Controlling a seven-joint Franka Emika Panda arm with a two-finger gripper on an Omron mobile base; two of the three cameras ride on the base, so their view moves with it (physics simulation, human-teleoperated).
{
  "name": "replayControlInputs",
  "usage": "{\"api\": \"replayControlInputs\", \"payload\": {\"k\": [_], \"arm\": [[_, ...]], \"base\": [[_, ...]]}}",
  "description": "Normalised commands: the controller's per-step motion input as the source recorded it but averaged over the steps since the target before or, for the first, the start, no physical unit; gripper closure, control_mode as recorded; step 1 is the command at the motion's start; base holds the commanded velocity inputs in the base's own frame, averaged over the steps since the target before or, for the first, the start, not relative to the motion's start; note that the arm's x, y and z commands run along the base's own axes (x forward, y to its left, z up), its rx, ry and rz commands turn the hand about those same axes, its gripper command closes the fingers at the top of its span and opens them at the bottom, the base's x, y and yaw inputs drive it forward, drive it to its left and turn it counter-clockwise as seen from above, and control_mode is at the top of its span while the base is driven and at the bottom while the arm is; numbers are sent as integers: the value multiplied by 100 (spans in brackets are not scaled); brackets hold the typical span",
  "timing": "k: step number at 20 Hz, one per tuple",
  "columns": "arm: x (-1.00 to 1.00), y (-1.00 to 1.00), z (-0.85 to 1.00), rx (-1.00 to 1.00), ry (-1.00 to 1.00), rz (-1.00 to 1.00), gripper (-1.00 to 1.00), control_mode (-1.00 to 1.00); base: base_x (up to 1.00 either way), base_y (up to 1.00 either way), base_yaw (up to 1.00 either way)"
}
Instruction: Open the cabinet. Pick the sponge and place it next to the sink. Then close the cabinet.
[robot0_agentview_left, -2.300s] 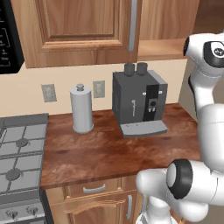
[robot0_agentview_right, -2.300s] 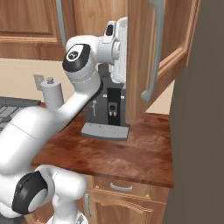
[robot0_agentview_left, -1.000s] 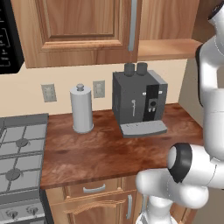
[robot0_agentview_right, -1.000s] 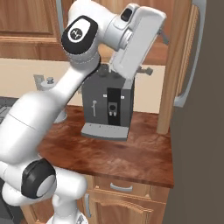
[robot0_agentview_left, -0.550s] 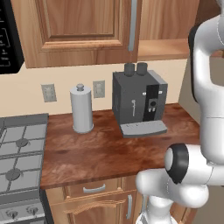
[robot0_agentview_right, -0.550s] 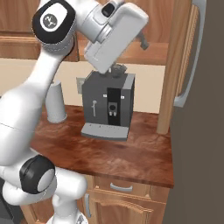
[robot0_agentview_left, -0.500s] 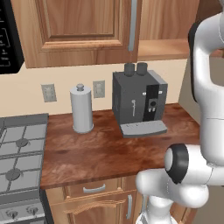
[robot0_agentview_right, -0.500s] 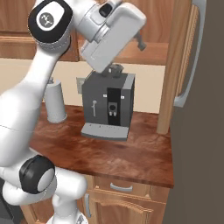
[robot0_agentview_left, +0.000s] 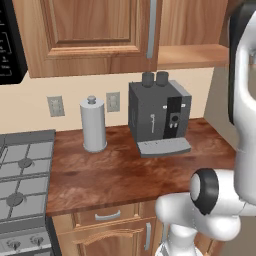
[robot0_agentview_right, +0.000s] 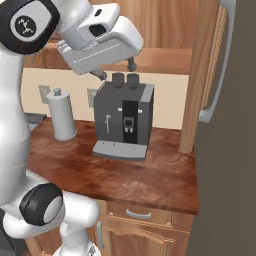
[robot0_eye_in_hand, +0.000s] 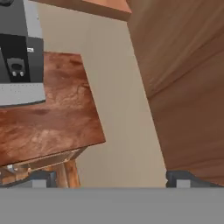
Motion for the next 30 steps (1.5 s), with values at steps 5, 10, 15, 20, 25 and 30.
{"api": "replayControlInputs", "payload": {"k": [5,10,15,20,25,30], "arm": [[0,47,-67,17,-35,7,-100,-100],[0,45,-59,17,-36,6,-100,-100],[-3,47,-16,19,-35,7,-100,-100],[-15,50,0,17,-29,5,-100,-100],[-28,40,19,9,-17,4,-100,-100],[-36,6,49,-2,0,8,-100,-100]], "base": [[0,0,0],[0,0,0],[0,0,0],[0,0,0],[0,0,0],[0,0,0]]}}
